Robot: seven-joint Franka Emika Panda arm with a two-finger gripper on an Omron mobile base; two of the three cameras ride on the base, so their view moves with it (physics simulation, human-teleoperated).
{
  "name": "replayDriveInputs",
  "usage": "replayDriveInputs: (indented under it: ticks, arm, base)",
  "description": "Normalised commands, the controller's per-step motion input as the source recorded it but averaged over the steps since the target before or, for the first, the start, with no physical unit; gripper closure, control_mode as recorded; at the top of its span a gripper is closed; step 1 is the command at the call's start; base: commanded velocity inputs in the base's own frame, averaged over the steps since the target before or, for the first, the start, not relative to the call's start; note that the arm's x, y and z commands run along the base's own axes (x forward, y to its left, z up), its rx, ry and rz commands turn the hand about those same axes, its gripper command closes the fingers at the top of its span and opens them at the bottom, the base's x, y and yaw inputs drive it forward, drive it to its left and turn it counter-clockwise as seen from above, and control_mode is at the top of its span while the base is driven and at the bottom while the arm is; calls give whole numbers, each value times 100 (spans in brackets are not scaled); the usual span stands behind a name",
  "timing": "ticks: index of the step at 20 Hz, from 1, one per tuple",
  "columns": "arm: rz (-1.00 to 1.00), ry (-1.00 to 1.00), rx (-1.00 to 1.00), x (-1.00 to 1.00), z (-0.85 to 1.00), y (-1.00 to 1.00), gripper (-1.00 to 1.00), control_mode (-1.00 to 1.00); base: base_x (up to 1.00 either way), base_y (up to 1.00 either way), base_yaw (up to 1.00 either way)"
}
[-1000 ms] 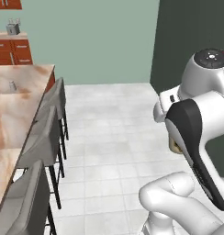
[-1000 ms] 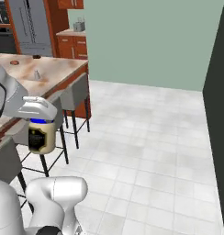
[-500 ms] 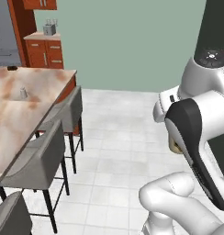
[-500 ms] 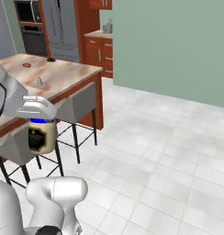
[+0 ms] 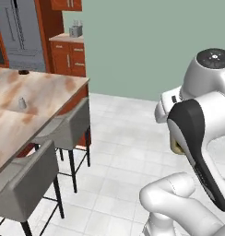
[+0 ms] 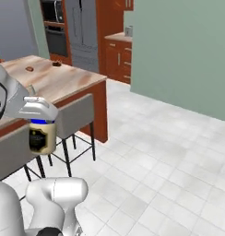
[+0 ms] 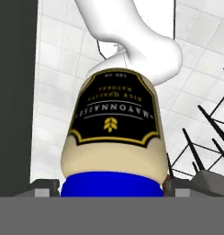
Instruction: Move the mayonnaise and shaker from the cabinet to the dining counter.
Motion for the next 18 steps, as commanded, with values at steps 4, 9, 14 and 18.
replayDriveInputs:
  ticks: [4, 9, 14, 18]
  arm:
    - [0, 0, 0, 0, 0, 0, 100, 100]
    - [0, 0, 0, 0, 0, 0, 100, 100]
    - [0, 0, 0, 0, 0, 0, 100, 100]
    - [0, 0, 0, 0, 0, 0, 100, 100]
  base:
    - [100, -46, 46]
    - [100, -36, 52]
    - [100, -39, 51]
    - [100, -41, 51]
